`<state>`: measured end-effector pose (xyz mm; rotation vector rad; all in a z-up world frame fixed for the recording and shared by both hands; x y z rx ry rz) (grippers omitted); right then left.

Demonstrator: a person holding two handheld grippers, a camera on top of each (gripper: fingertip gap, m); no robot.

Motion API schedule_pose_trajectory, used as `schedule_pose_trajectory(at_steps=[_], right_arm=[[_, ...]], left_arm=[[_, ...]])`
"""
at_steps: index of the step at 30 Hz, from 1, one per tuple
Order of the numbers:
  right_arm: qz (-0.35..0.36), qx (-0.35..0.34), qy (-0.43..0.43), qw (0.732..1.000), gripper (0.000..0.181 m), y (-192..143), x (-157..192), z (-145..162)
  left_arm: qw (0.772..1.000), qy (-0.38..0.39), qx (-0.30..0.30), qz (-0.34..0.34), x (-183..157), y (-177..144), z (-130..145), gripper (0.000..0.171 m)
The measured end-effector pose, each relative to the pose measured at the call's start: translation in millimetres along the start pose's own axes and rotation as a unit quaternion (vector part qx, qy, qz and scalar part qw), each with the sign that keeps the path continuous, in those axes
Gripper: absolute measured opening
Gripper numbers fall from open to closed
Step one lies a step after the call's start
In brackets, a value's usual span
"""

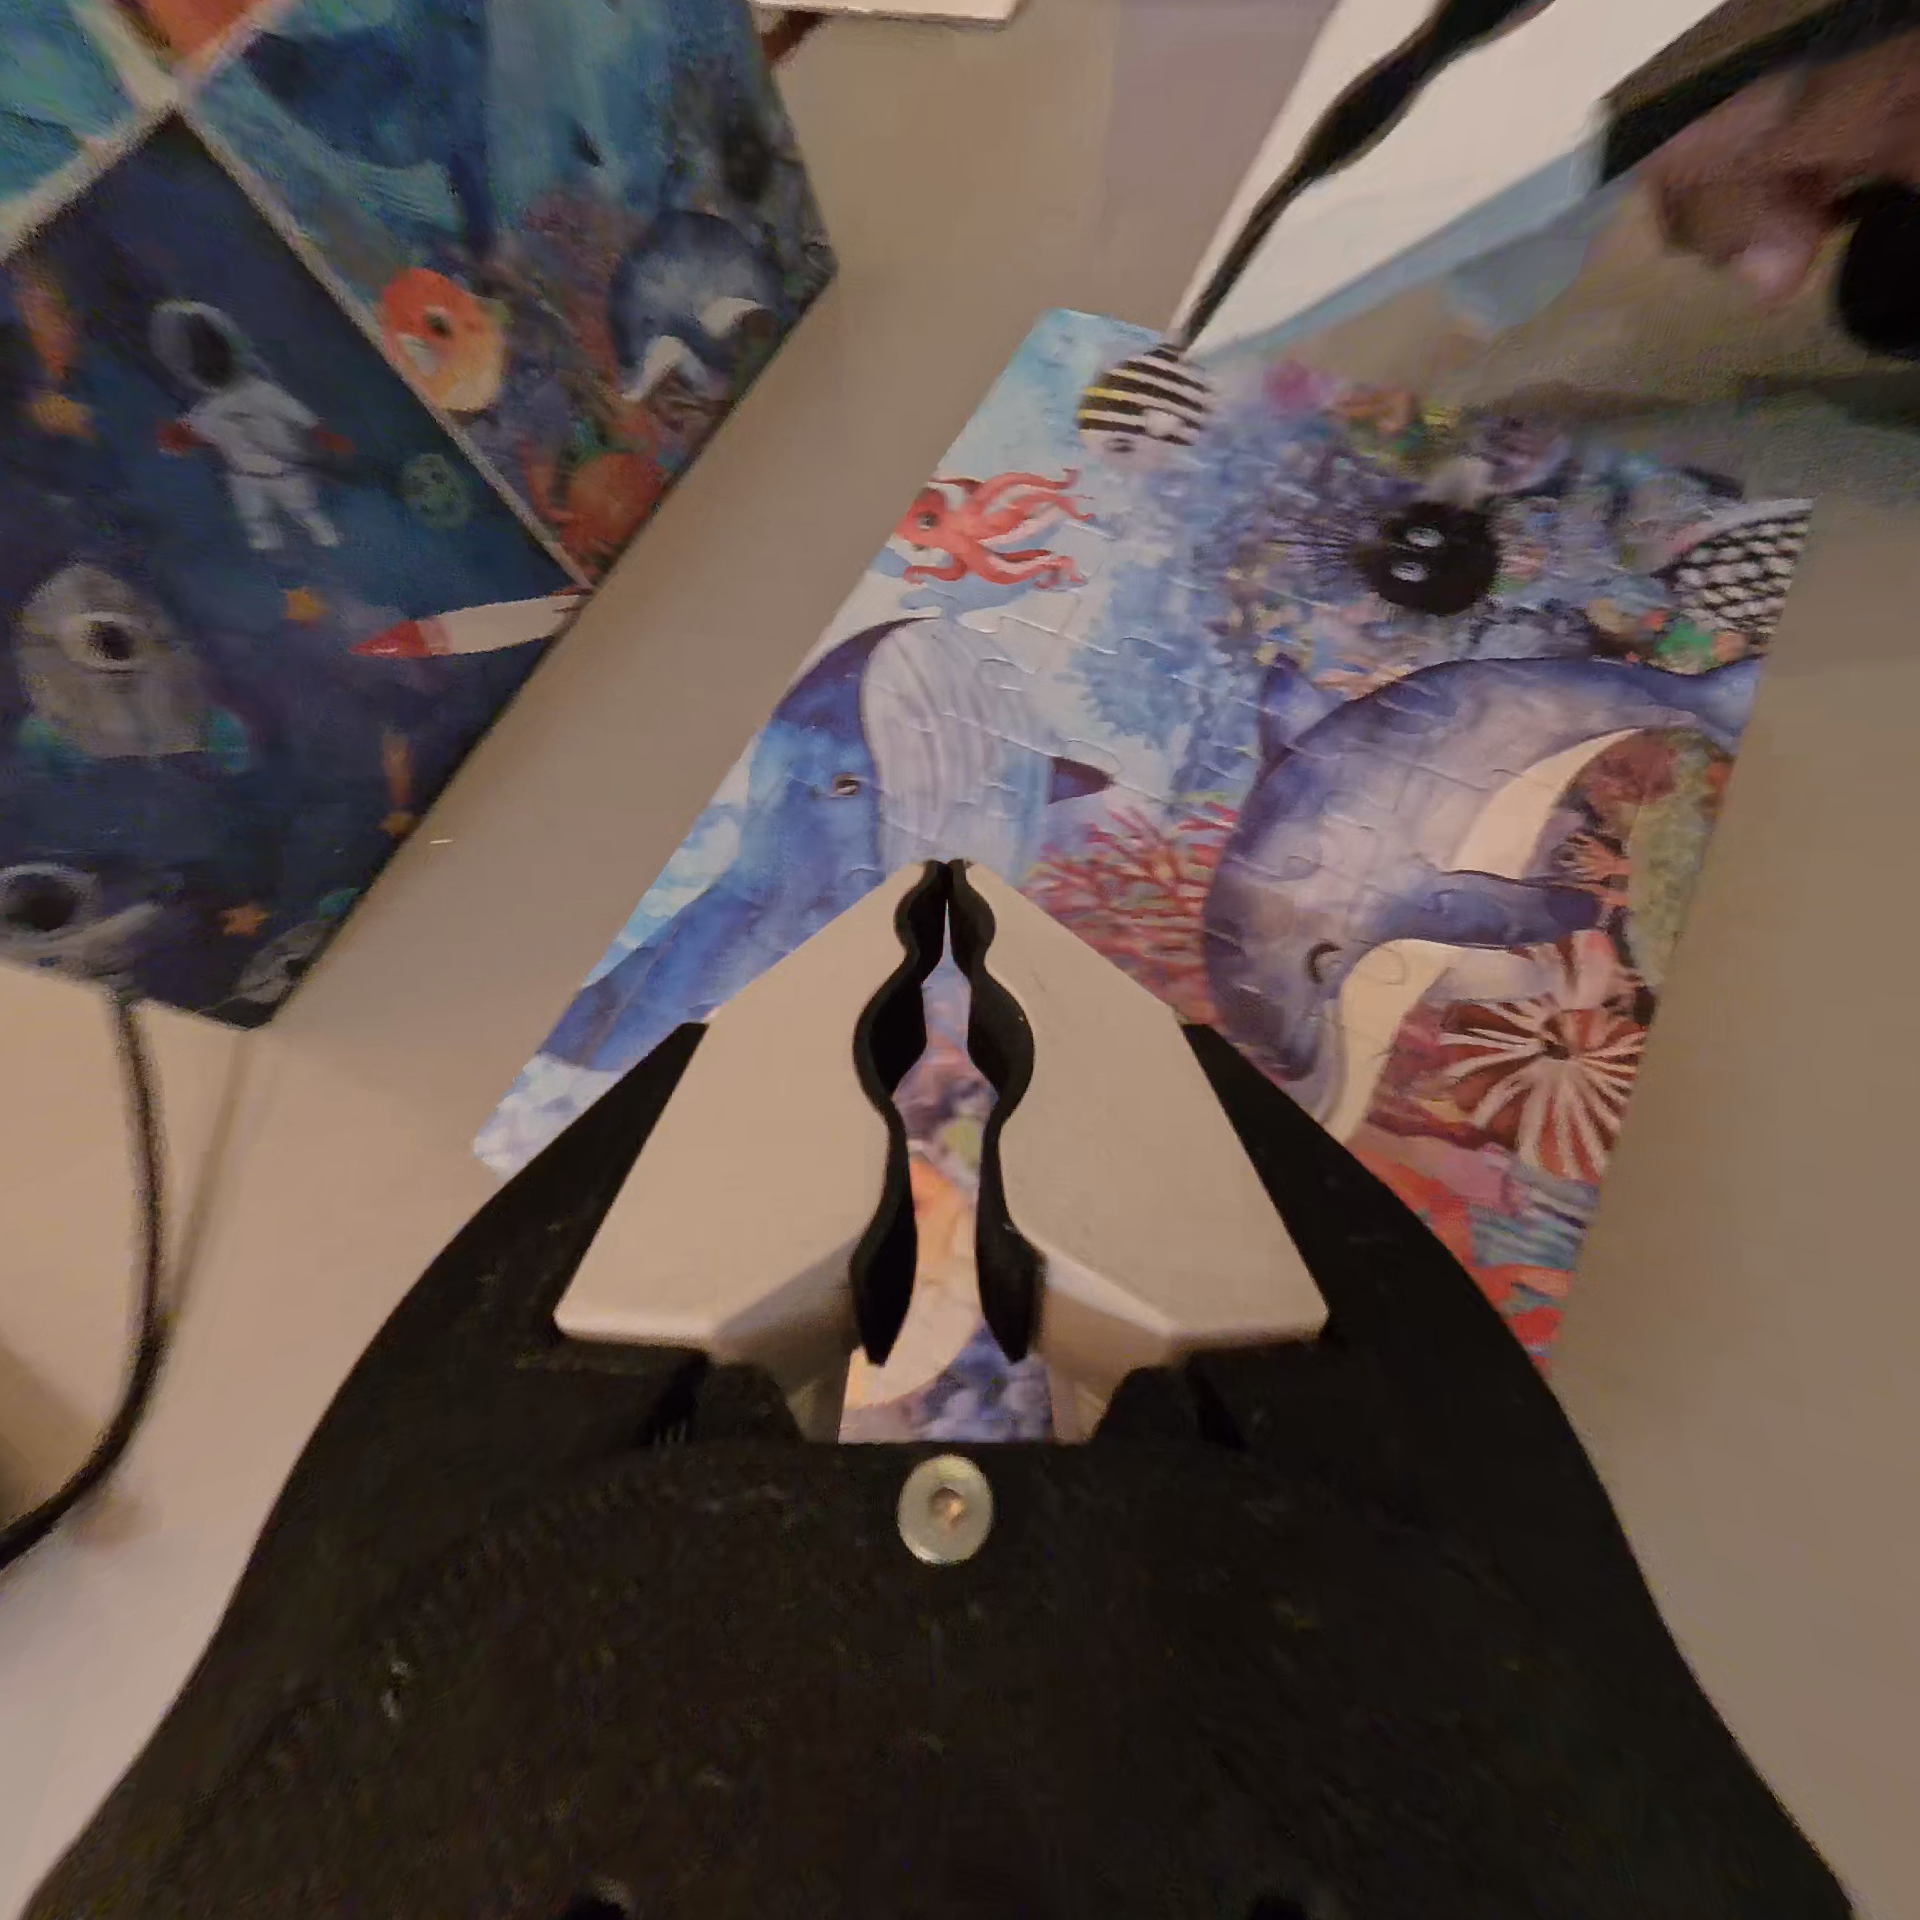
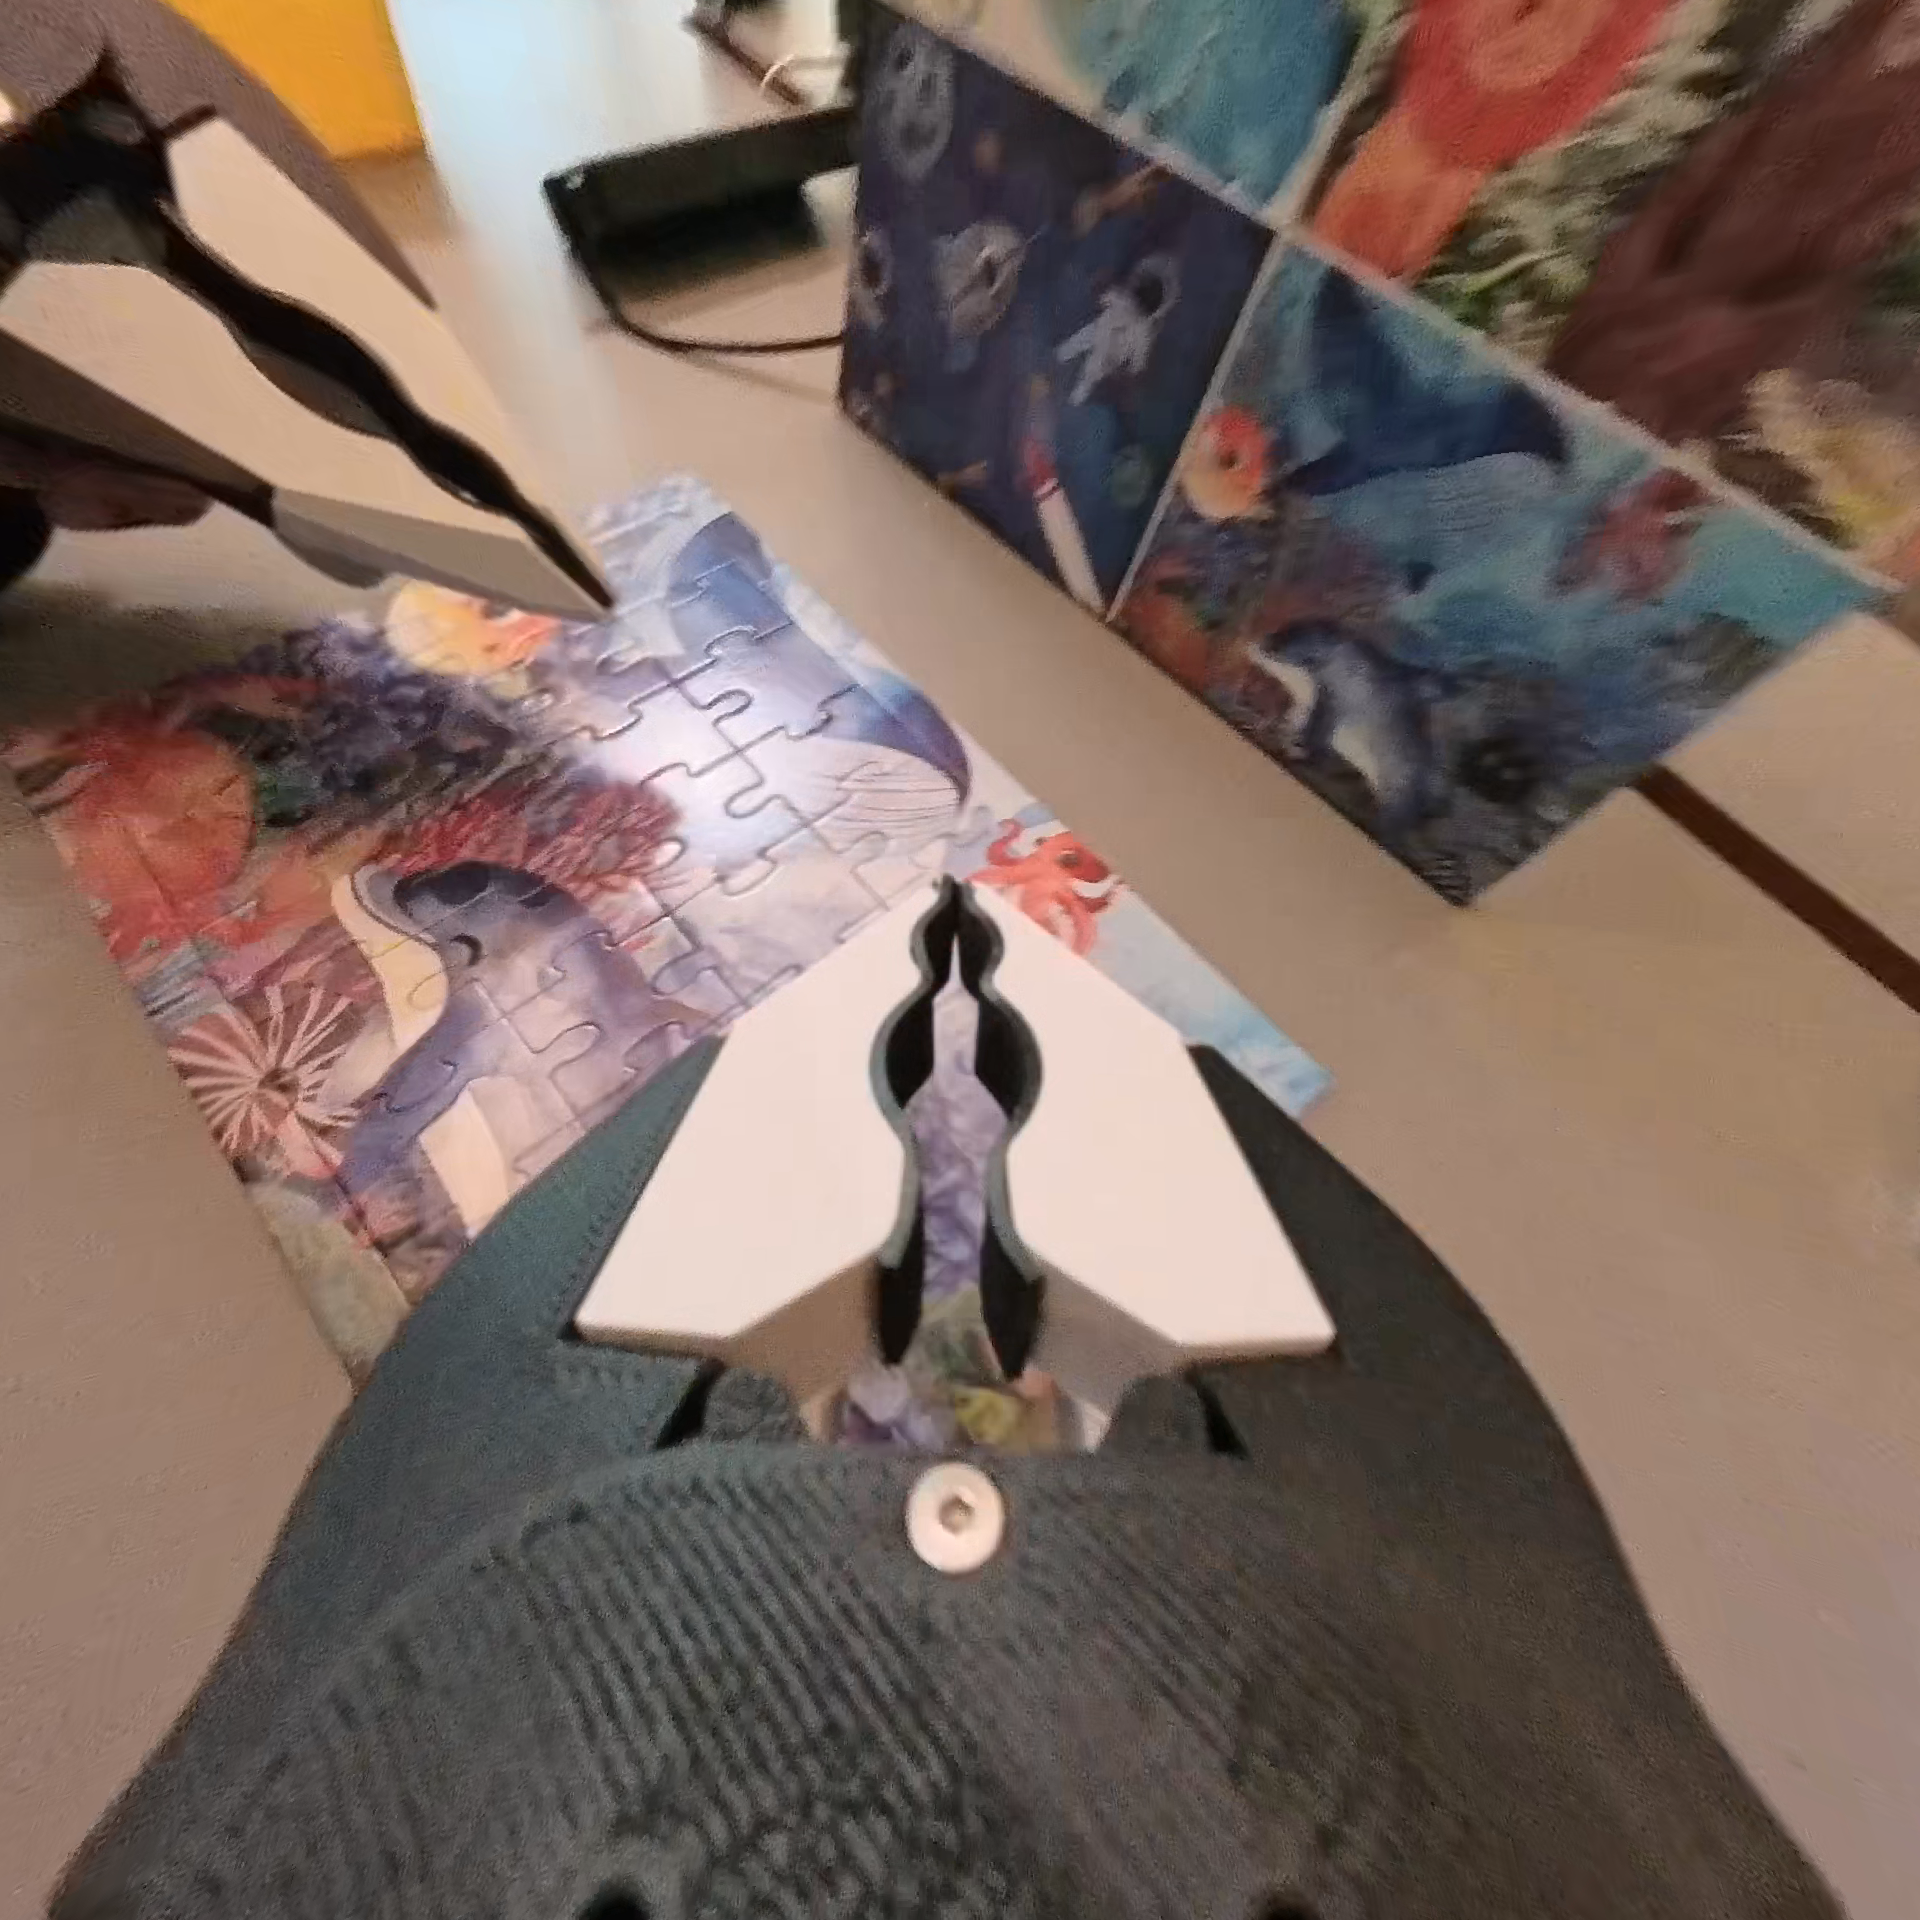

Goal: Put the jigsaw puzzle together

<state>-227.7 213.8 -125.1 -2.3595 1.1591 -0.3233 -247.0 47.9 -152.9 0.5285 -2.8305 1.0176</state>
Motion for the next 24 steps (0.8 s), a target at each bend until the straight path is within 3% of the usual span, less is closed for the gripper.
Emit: schedule_pose_trajectory(at_steps=[3, 7, 10, 13, 16, 20, 24], right_arm=[[0.055, -0.016, 0.026, 0.998, 0.0, -26, -34, 5], [0.125, 0.032, 0.072, 0.989, 0.008, -46, -80, 31], [0.092, 0.056, 0.166, 0.98, 0.021, -49, -95, 50], [0.053, 0.057, 0.23, 0.97, 0.03, -49, -101, 59], [0.076, 0.083, 0.216, 0.97, 0.036, -49, -107, 67], [0.027, 0.095, 0.232, 0.968, 0.052, -31, -90, 71], [0.023, 0.085, 0.245, 0.966, 0.054, -21, -80, 66]], left_arm=[[0.999, -0.022, -0.003, -0.042, 27, -16, 5, 0.0], [0.992, -0.085, 0.006, -0.09, 64, -38, 29, 0.009], [0.982, -0.158, 0.04, -0.098, 81, -48, 61, 0.022], [0.973, -0.22, 0.053, -0.05, 80, -55, 82, 0.022], [0.969, -0.243, 0.042, 0.001, 72, -58, 82, 0.022], [0.97, -0.231, 0.068, 0.032, 56, -47, 82, 0.031], [0.978, -0.186, 0.089, 0.009, 47, -36, 82, 0.034]])
Point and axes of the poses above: each gripper's, where its closed fingertips meet, y out along the fingers, z out of its underside, x = y × z across the jaws, the point moved 4 cm from there along -y, back along the fingers, and after that the axes turned 7 degrees about y, right-handed, at the moved point
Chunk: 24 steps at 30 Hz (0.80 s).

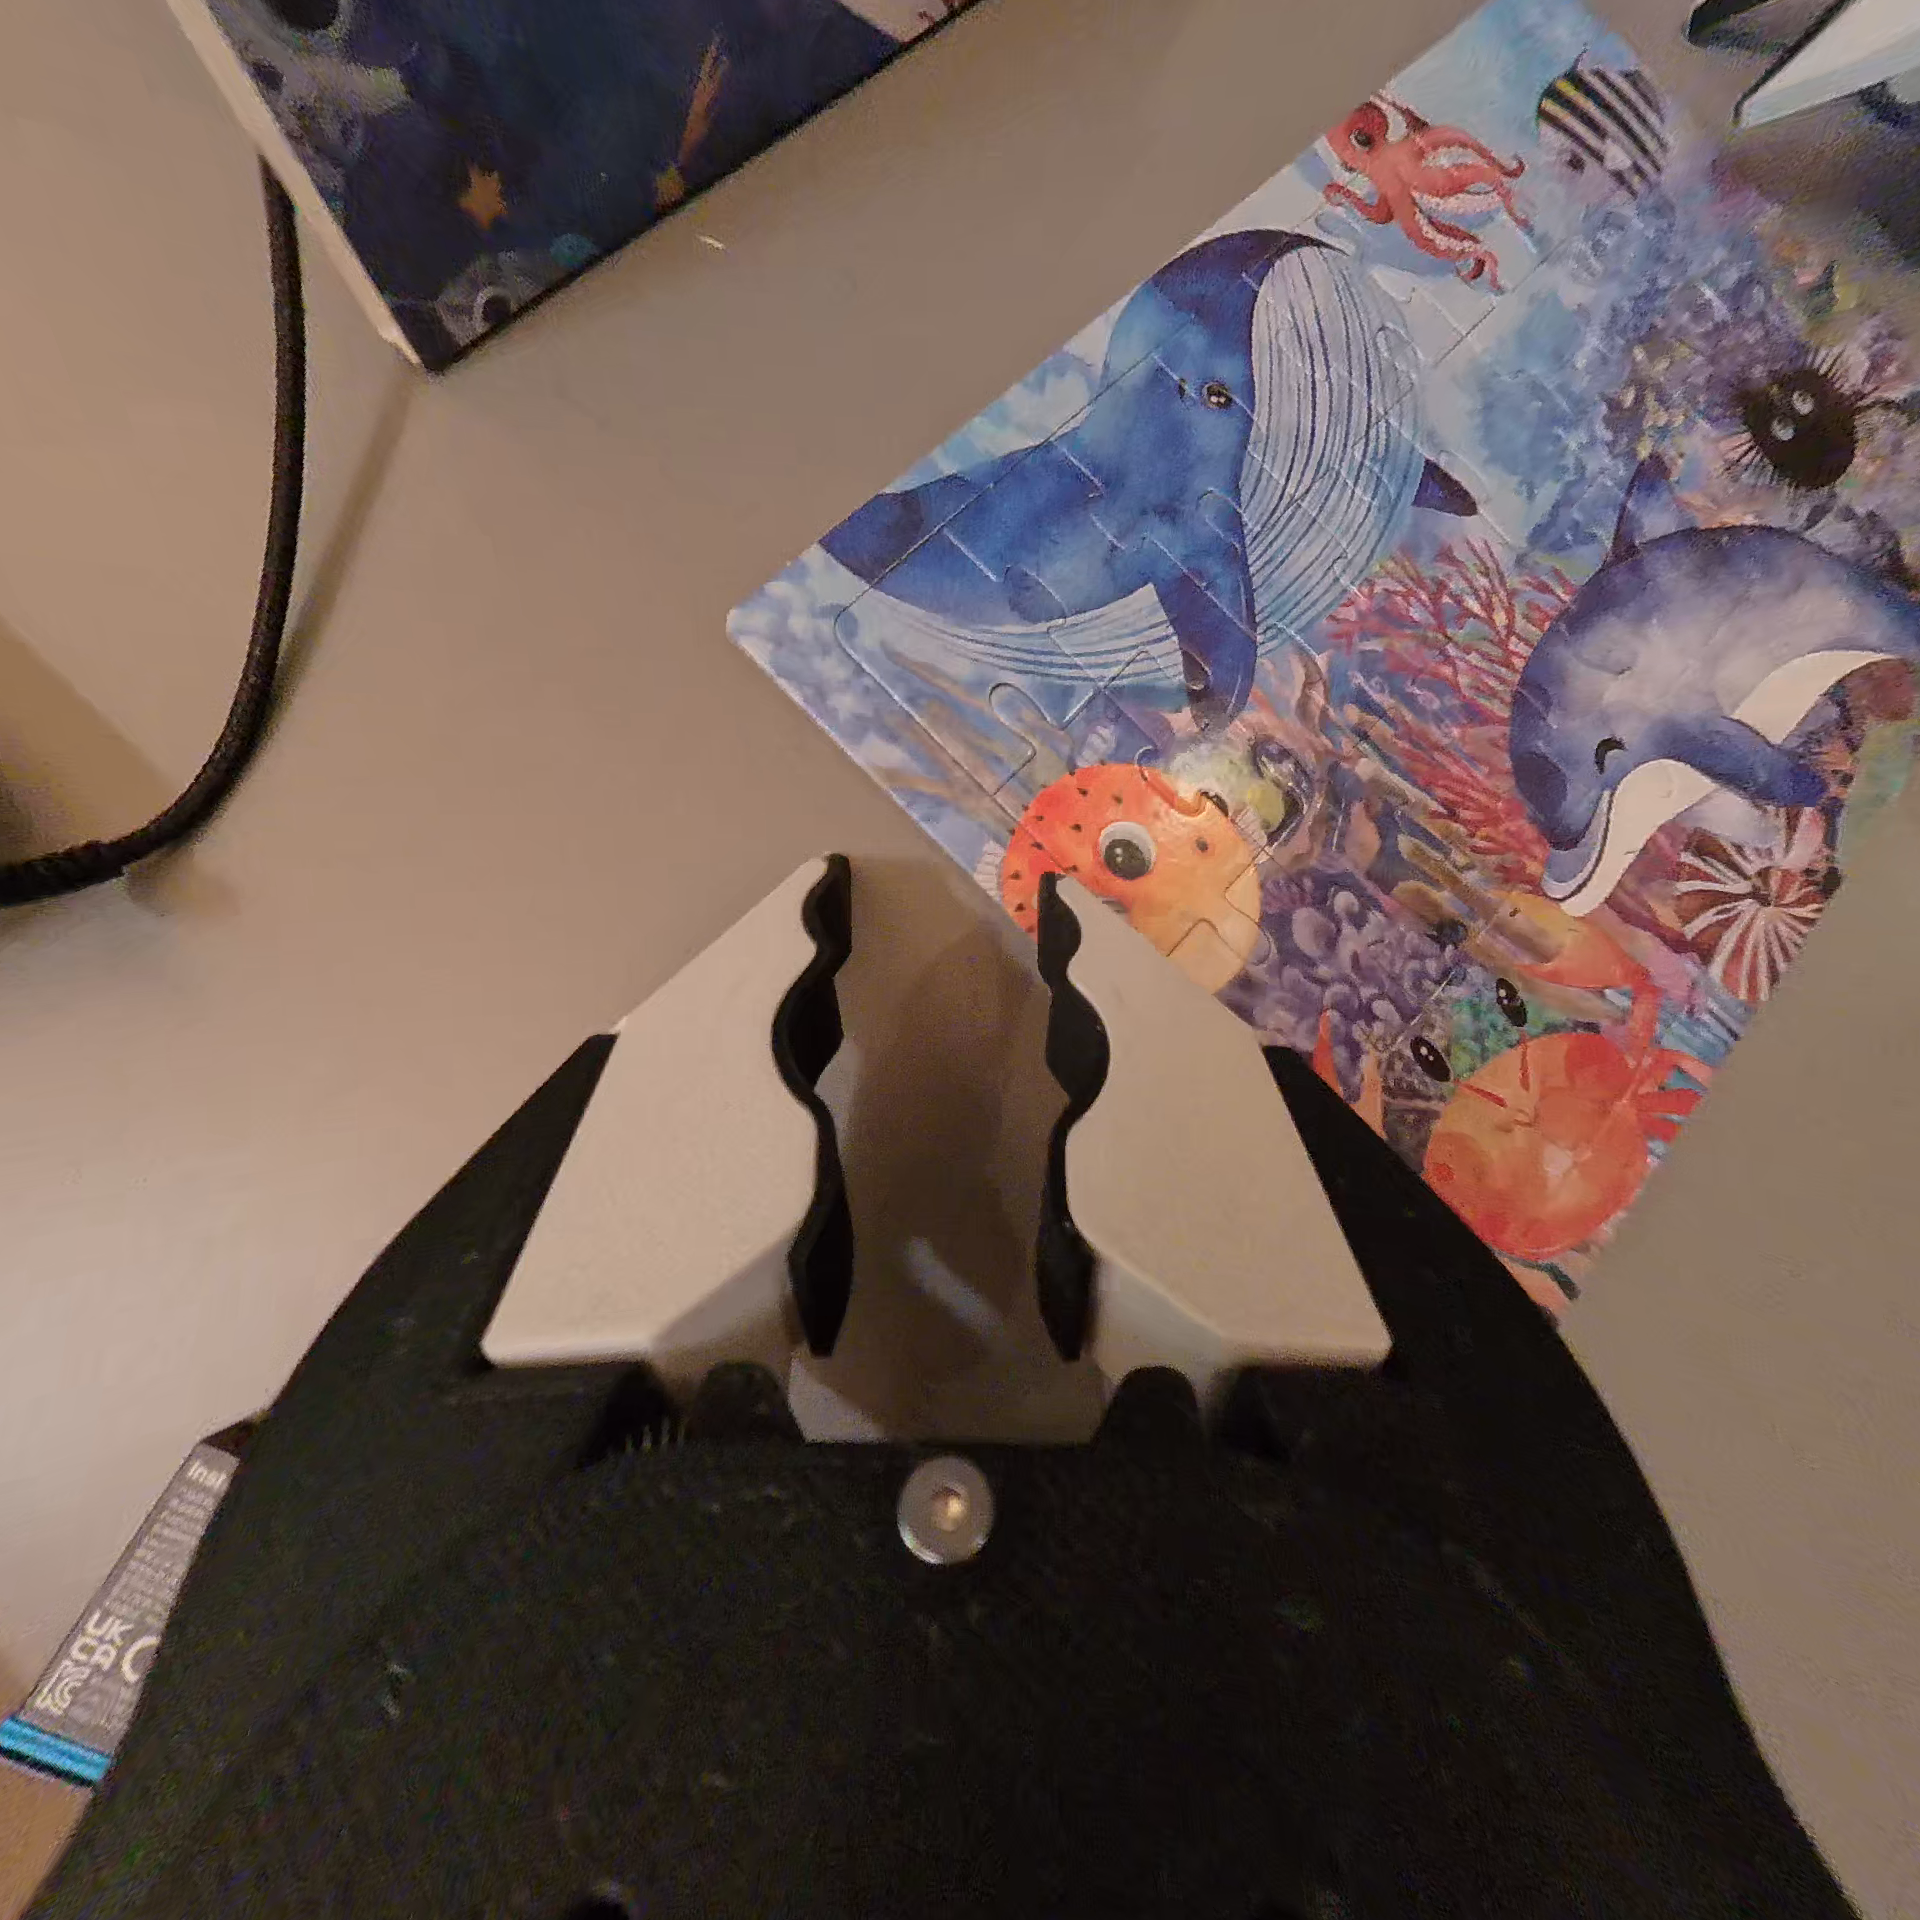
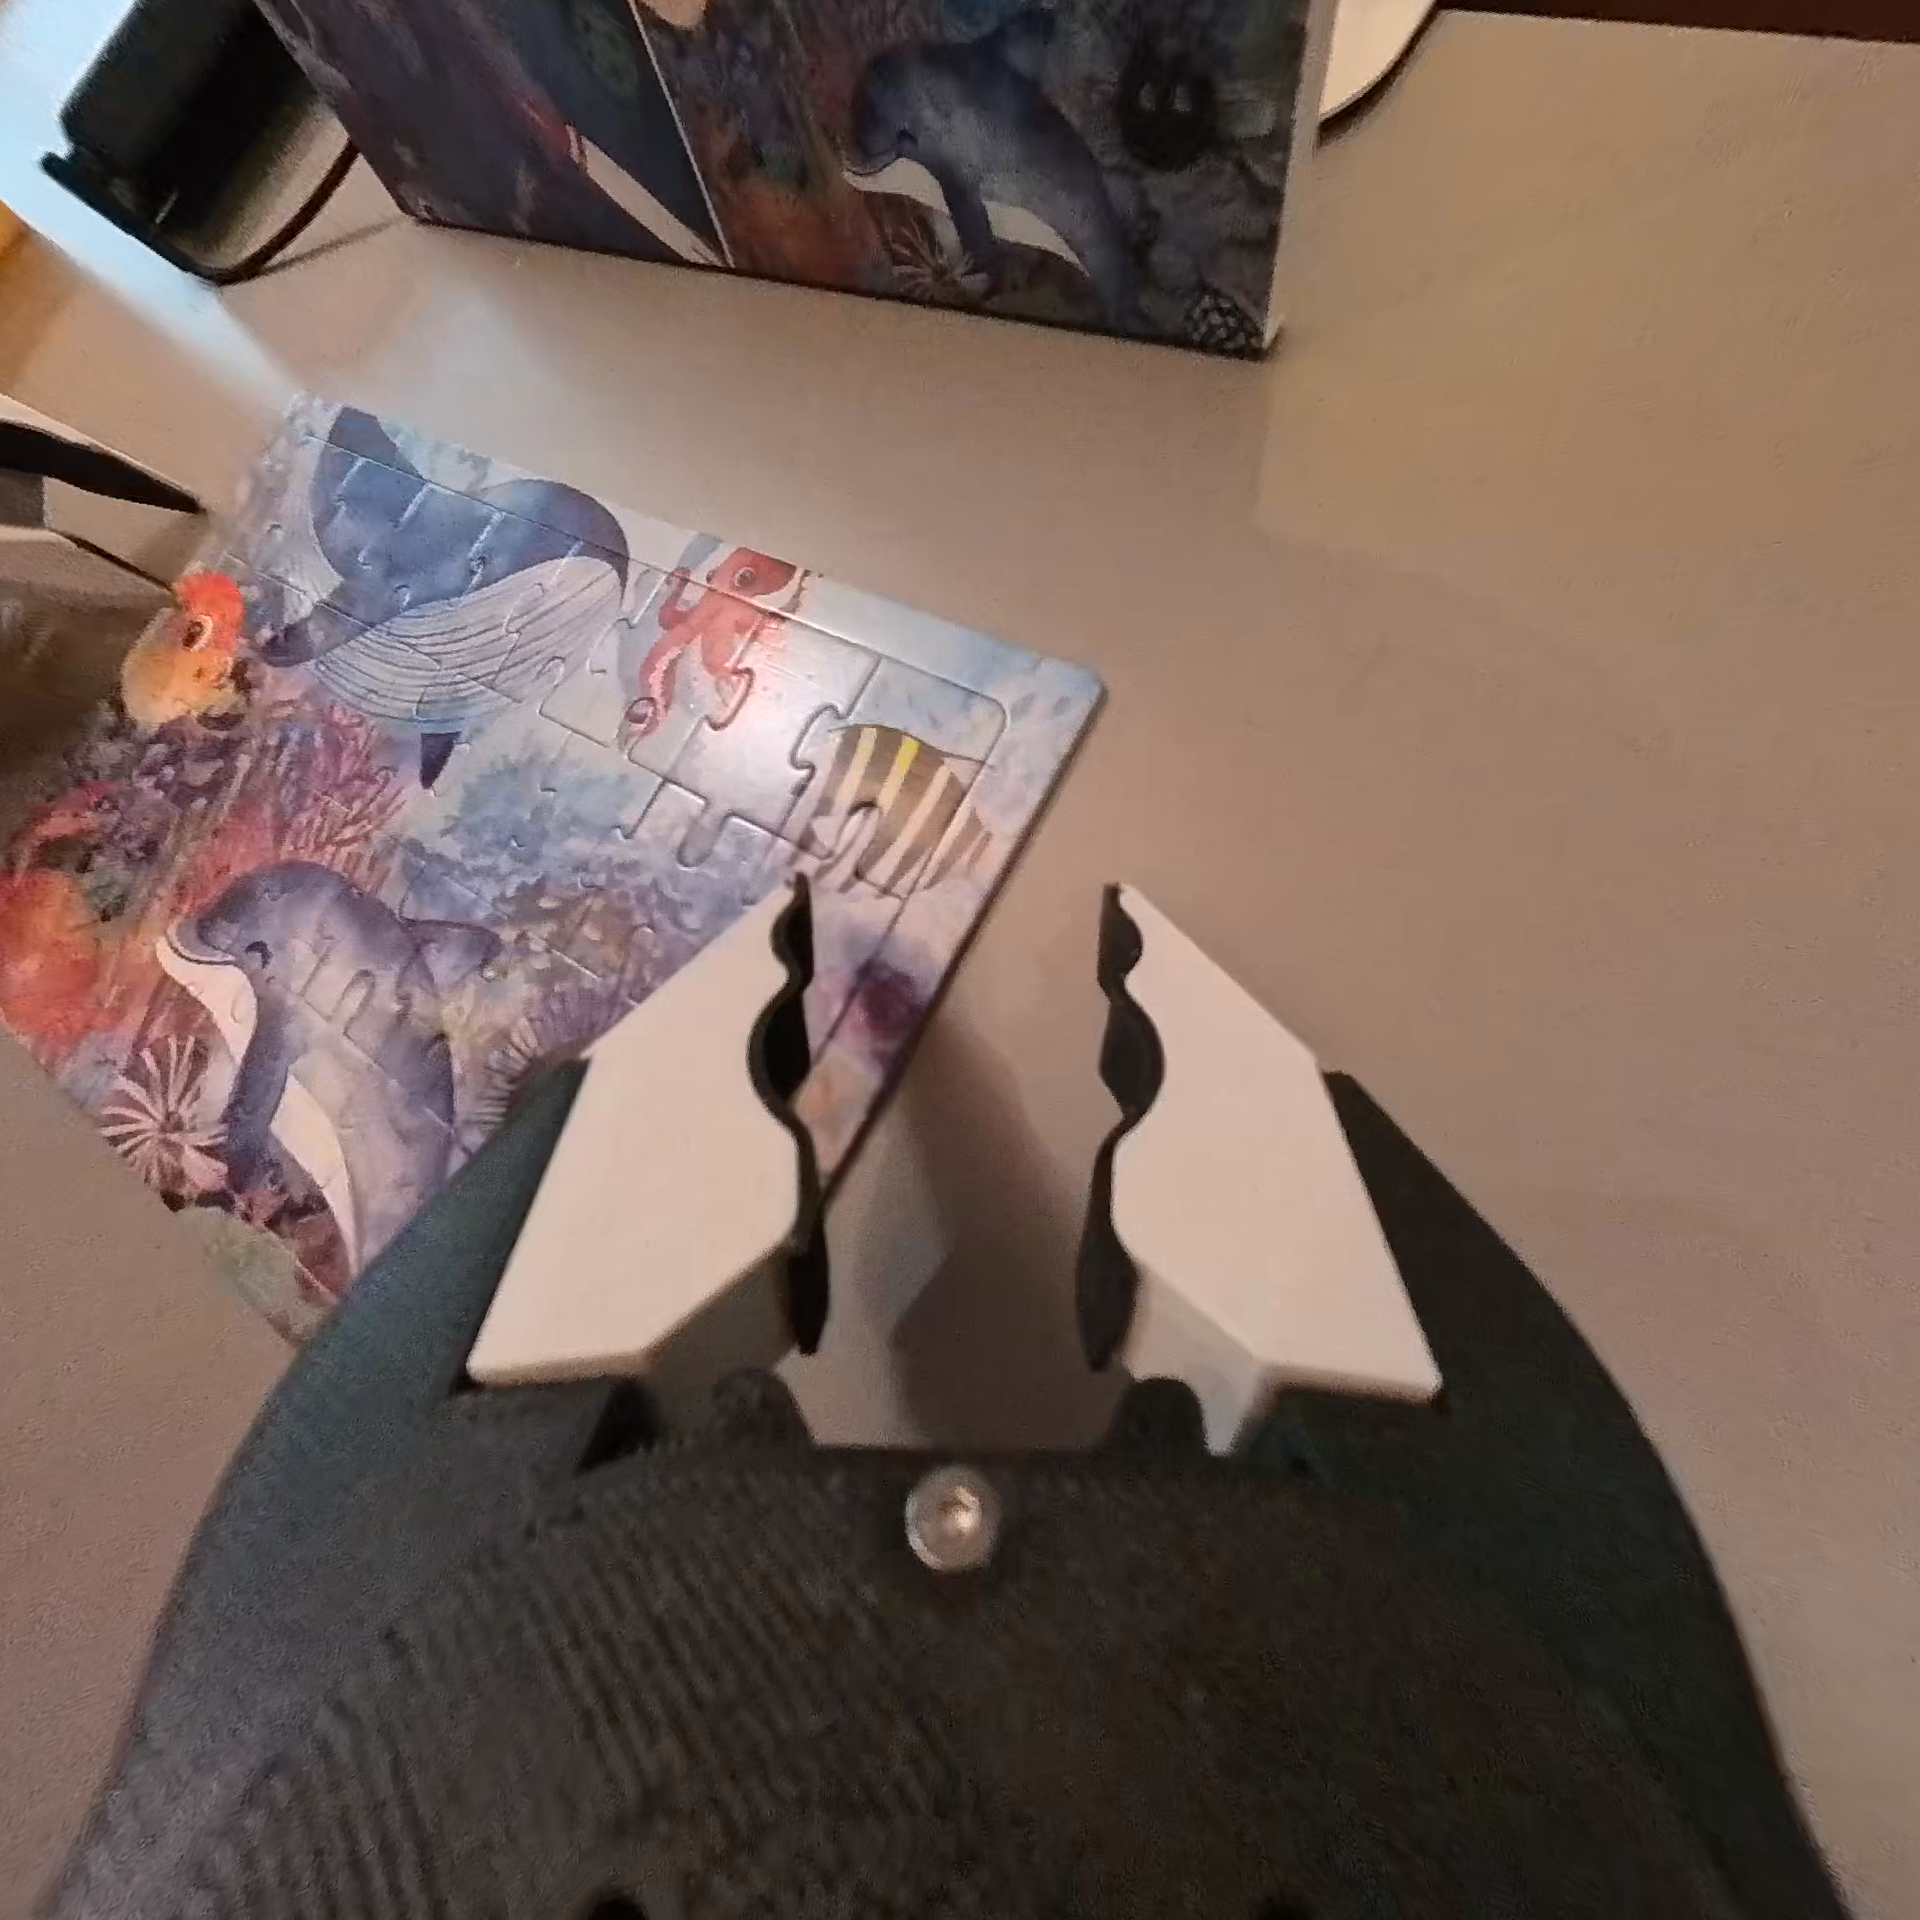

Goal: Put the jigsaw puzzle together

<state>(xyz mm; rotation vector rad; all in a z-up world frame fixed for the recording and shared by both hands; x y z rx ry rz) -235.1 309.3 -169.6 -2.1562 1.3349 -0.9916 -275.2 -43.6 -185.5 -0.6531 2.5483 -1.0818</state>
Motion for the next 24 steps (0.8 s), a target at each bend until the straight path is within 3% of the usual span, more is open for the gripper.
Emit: schedule_pose_trajectory(at_steps=[2, 6, 9, 13, 16, 19, 22, 24], right_arm=[[-0.03, 0.005, 0.012, 0.999, 0.051, 6, 14, 2], [-0.029, 0.003, 0.036, 0.999, 0.075, 9, 28, 0], [-0.069, -0.013, 0.086, 0.994, 0.092, 8, 35, -4], [-0.163, -0.055, 0.181, 0.968, 0.084, -5, 32, -14], [-0.256, -0.116, 0.244, 0.928, 0.07, -22, 30, -32], [-0.379, -0.173, 0.293, 0.86, 0.061, -43, 37, -49], [-0.478, -0.189, 0.32, 0.796, 0.045, -54, 48, -56], [-0.522, -0.171, 0.324, 0.77, 0.048, -54, 60, -56]], left_arm=[[1.0, 0.026, -0.001, -0.014, -6, 4, -2, 0.034], [0.998, 0.052, -0.002, -0.031, -14, 8, -3, 0.035], [0.999, 0.04, -0.005, -0.024, -13, 7, -3, 0.034], [0.999, 0.029, -0.009, -0.021, -9, 6, -2, 0.032], [0.999, 0.03, -0.011, -0.023, -7, 5, -2, 0.032], [1.0, 0.016, -0.023, -0.011, -6, 5, -3, 0.032], [0.999, -0.017, -0.039, 0.022, -4, 5, -4, 0.032], [0.997, -0.035, -0.048, 0.046, -3, 4, -5, 0.032]])
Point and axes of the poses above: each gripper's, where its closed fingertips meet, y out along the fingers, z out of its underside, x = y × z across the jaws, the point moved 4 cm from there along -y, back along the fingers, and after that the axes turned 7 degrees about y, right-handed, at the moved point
